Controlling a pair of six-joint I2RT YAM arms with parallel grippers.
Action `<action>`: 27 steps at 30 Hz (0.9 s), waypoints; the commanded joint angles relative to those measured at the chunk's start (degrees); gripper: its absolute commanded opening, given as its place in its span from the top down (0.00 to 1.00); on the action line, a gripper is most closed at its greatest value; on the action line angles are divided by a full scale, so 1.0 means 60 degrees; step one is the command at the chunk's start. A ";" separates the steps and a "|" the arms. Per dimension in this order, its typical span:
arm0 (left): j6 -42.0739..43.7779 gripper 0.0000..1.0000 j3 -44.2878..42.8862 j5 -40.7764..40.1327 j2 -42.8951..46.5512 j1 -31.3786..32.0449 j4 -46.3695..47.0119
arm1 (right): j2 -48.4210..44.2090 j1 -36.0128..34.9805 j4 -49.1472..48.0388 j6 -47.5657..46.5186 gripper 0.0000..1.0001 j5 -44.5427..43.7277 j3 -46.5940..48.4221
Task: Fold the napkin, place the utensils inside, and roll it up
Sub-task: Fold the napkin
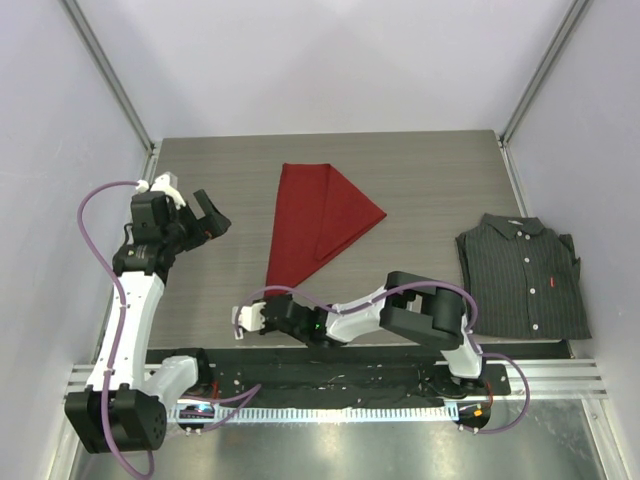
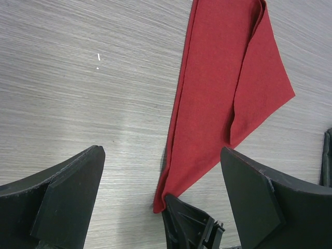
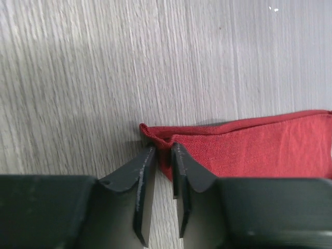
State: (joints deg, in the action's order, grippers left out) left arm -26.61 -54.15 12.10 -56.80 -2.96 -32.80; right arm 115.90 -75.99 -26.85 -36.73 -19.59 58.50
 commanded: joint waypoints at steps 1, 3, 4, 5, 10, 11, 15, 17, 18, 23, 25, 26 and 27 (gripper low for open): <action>-0.0033 0.00 0.0031 0.0284 -0.0026 -0.0092 0.0368 | 0.0342 0.0125 0.0577 0.0364 0.75 0.0848 0.0298; -0.0018 0.00 0.0031 0.0298 -0.0026 -0.0092 0.0354 | 0.0400 0.0198 0.0812 0.0482 0.77 0.1067 0.0459; -0.0032 0.00 0.0031 0.0284 -0.0012 -0.0107 0.0368 | 0.0415 0.0300 0.1031 0.0642 0.78 0.1330 0.0518; -0.0033 0.00 0.0045 0.0269 -0.0012 -0.0092 0.0354 | 0.0430 0.0359 0.1134 0.0730 0.79 0.1492 0.0577; -0.0018 0.00 0.0060 0.0225 -0.0012 -0.0107 0.0339 | 0.0591 0.0711 0.1866 0.1214 0.85 0.2501 0.0987; -0.0003 0.00 0.0060 0.0239 -0.0026 -0.0107 0.0339 | 0.0620 0.0813 0.1926 0.1331 0.86 0.2620 0.1031; -0.0018 0.00 0.0075 0.0239 -0.0026 -0.0136 0.0339 | 0.0664 0.0975 0.2029 0.1624 0.96 0.2929 0.1119; -0.0018 0.00 0.0075 0.0240 -0.0026 -0.0151 0.0325 | 0.0635 0.1018 0.1985 0.1770 0.99 0.2973 0.1119; -0.0018 0.00 0.0089 0.0225 -0.0026 -0.0165 0.0324 | 0.0606 0.1062 0.1970 0.1902 0.99 0.2973 0.1119; -0.0047 0.00 0.0119 0.0240 -0.0026 -0.0253 0.0368 | 0.0284 0.1296 0.1312 0.2751 0.99 0.3046 0.0915; -0.0106 0.00 0.0148 0.0269 -0.0041 -0.0312 0.0397 | -0.0008 0.1501 0.0947 0.3408 0.99 0.3134 0.0841; -0.0106 0.00 0.0177 0.0298 -0.0026 -0.0327 0.0412 | -0.0154 0.1560 0.0800 0.3716 0.99 0.3148 0.0754; -0.0135 0.00 0.0192 0.0327 -0.0041 -0.0370 0.0441 | -0.0417 0.1648 0.0639 0.3980 0.99 0.3134 0.0695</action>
State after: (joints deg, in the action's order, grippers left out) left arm -26.79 -53.49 12.71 -57.06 -4.23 -32.67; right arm 117.40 -67.96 -21.69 -21.80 -2.39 64.75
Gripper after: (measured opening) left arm 0.996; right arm 0.056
